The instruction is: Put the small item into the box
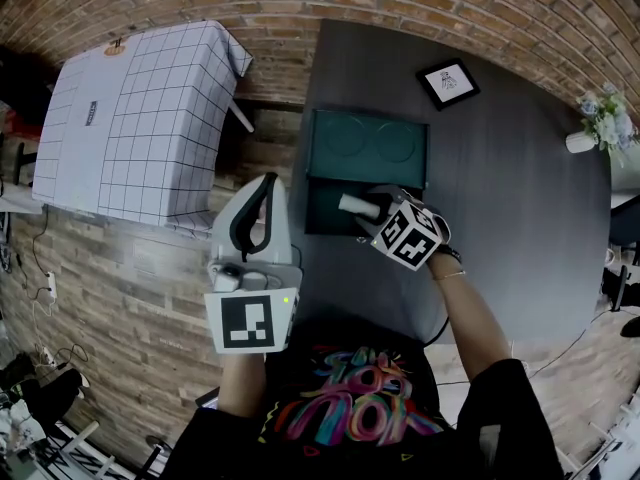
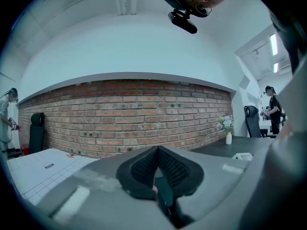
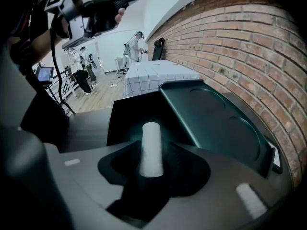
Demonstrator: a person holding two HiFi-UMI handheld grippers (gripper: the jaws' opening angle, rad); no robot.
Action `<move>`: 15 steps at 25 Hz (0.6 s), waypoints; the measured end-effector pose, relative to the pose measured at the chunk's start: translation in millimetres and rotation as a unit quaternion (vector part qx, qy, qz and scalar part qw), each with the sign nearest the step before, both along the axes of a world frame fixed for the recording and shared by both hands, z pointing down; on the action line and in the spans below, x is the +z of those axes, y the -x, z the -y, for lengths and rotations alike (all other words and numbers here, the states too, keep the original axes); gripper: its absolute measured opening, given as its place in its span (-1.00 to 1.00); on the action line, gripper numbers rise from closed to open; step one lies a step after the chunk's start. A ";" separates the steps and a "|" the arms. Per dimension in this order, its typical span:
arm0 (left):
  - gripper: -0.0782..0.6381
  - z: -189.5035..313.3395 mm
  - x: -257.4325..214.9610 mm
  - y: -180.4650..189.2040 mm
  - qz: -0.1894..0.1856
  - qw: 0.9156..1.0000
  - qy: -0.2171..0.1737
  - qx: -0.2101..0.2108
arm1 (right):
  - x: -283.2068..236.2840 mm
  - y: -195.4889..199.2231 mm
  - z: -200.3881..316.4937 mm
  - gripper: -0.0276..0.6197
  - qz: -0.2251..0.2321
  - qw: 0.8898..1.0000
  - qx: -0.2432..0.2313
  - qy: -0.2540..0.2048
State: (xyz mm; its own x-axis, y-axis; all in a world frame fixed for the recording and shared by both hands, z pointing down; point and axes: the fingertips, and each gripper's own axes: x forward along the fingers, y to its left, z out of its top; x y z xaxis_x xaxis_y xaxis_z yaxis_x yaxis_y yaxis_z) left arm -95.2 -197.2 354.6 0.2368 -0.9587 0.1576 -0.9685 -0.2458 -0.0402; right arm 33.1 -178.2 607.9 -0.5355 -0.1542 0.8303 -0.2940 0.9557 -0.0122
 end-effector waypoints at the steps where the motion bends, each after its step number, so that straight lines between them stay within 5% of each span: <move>1: -0.78 0.2 -1.3 -0.5 0.000 1.000 -0.003 0.001 | -1.7 -1.1 0.9 -0.36 0.001 1.000 0.003 -0.002; 9: -0.77 -3.1 -9.0 -3.7 -0.003 1.000 -0.009 0.005 | -22.8 -5.4 4.7 -0.33 0.026 0.999 0.029 -0.016; 15: -0.77 -9.8 -19.4 -5.4 -0.003 1.000 -0.021 0.008 | -67.2 4.6 8.0 -0.32 0.097 0.992 0.071 -0.044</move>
